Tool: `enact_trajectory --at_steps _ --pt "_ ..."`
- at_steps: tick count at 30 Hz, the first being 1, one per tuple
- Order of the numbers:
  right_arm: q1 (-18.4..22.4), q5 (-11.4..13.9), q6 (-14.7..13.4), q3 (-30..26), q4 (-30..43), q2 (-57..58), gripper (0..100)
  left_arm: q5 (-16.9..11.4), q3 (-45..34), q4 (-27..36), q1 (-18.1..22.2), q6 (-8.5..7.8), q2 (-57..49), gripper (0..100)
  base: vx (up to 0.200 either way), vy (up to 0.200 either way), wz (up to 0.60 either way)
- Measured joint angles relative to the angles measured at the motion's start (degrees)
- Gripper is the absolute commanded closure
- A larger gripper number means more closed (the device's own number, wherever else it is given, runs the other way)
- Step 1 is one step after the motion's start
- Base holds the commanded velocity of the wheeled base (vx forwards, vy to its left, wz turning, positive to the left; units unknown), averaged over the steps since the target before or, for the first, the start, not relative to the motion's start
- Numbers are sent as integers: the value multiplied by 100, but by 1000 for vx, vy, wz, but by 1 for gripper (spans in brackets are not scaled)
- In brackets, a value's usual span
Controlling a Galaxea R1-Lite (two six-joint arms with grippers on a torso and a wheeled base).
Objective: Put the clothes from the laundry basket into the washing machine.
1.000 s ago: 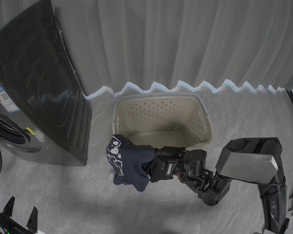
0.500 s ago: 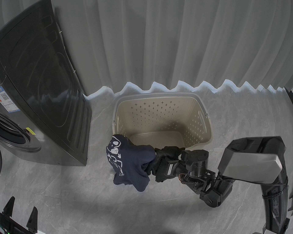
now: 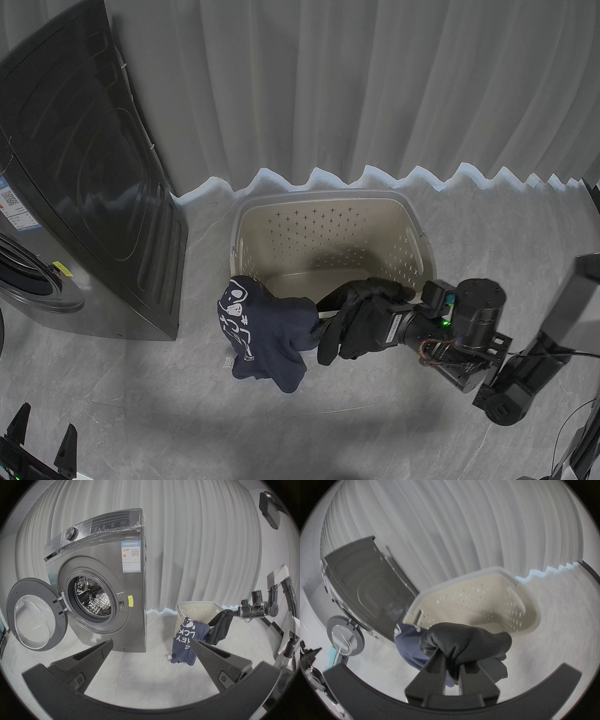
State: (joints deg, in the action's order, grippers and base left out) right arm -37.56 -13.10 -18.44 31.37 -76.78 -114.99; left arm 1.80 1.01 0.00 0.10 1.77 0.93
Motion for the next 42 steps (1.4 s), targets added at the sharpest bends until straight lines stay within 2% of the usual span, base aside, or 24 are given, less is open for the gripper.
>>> enact_trajectory --at_steps 5,8,10,16,20,26,42 --pt "-180 28 257 -183 222 1053 100 2 0 0 -5 -2 0 0 0 0 0" --pt "-380 46 510 -279 305 1582 100 0 0 0 -5 -2 0 0 0 0 0" --pt "-486 84 677 -391 305 1838 100 2 0 0 -2 -2 0 0 -200 0 0" --pt "-640 284 941 -474 83 2252 100 -9 0 0 -5 -22 0 0 -200 0 0" --pt "-684 295 1002 -513 55 2415 100 -35 0 0 -15 -10 0 0 -200 0 0" --pt "-662 296 1024 -535 48 2553 100 -48 0 0 -20 -7 0 0 0 0 0" --pt "-657 296 1029 -527 -158 2673 100 -48 0 0 -26 28 0 0 0 200 0"
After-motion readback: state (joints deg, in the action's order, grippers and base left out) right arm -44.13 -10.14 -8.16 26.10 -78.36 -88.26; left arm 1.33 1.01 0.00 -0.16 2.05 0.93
